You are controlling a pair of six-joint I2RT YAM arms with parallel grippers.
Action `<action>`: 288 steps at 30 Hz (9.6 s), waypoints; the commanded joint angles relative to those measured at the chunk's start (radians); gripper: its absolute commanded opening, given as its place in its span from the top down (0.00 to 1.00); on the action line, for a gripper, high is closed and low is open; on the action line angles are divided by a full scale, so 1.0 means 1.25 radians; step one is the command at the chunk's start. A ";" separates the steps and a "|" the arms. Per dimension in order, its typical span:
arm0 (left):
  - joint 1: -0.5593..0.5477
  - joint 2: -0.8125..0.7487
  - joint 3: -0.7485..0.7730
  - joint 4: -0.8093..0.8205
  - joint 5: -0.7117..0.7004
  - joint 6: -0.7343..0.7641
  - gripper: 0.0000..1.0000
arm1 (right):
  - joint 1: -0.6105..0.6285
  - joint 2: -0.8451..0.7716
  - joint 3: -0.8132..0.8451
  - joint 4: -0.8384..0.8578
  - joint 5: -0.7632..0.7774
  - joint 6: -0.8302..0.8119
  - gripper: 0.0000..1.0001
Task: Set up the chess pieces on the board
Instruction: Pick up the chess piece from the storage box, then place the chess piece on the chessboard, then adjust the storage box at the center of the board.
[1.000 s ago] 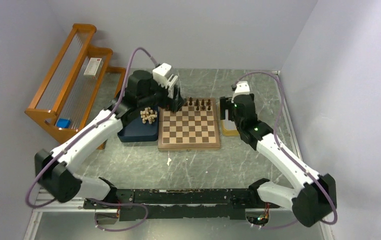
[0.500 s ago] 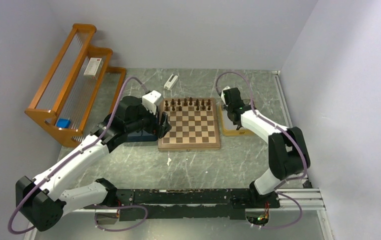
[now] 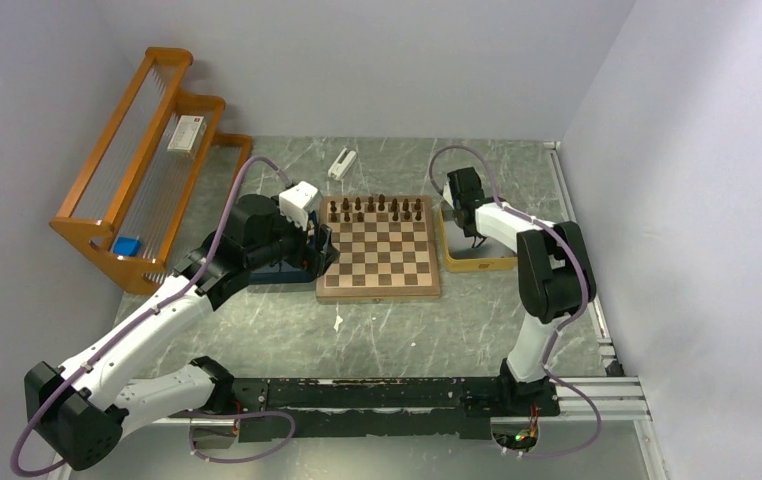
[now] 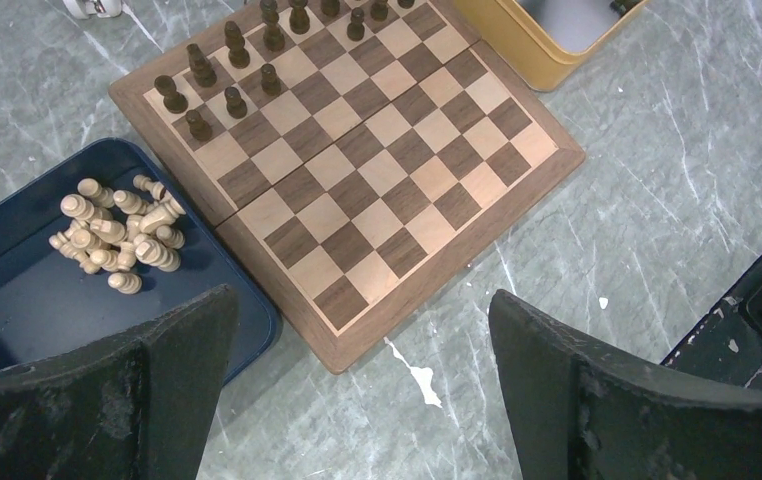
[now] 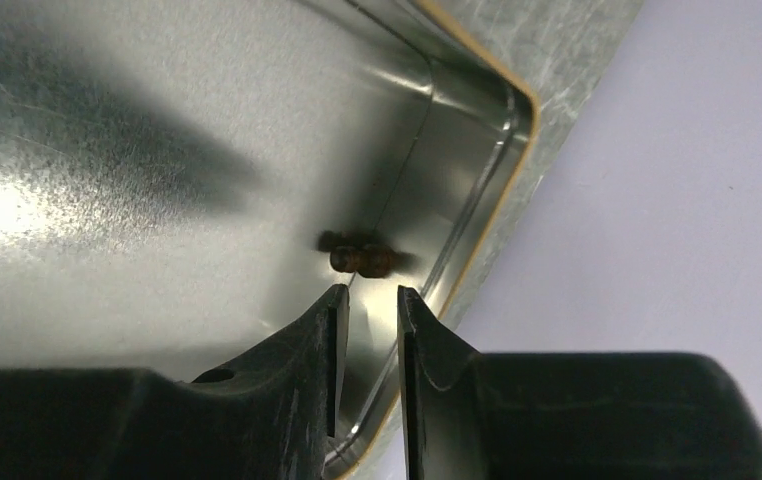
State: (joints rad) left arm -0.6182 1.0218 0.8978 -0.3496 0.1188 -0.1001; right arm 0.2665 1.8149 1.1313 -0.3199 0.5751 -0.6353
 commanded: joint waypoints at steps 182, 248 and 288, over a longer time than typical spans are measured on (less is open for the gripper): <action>0.009 -0.073 0.005 -0.022 -0.121 0.007 0.01 | 0.291 0.147 -0.130 0.859 -0.361 0.671 0.81; 0.010 -0.073 0.004 -0.022 -0.121 0.009 0.01 | 0.289 0.002 -0.119 0.712 -0.369 0.649 0.52; 0.010 -0.082 -0.137 0.104 -0.385 0.030 0.01 | -0.022 -0.317 -0.254 0.306 -0.358 1.035 0.53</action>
State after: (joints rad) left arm -0.6102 0.9054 0.7029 -0.2352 -0.2306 -0.0895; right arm 0.2581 1.4120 0.8577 0.0109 0.1268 0.4885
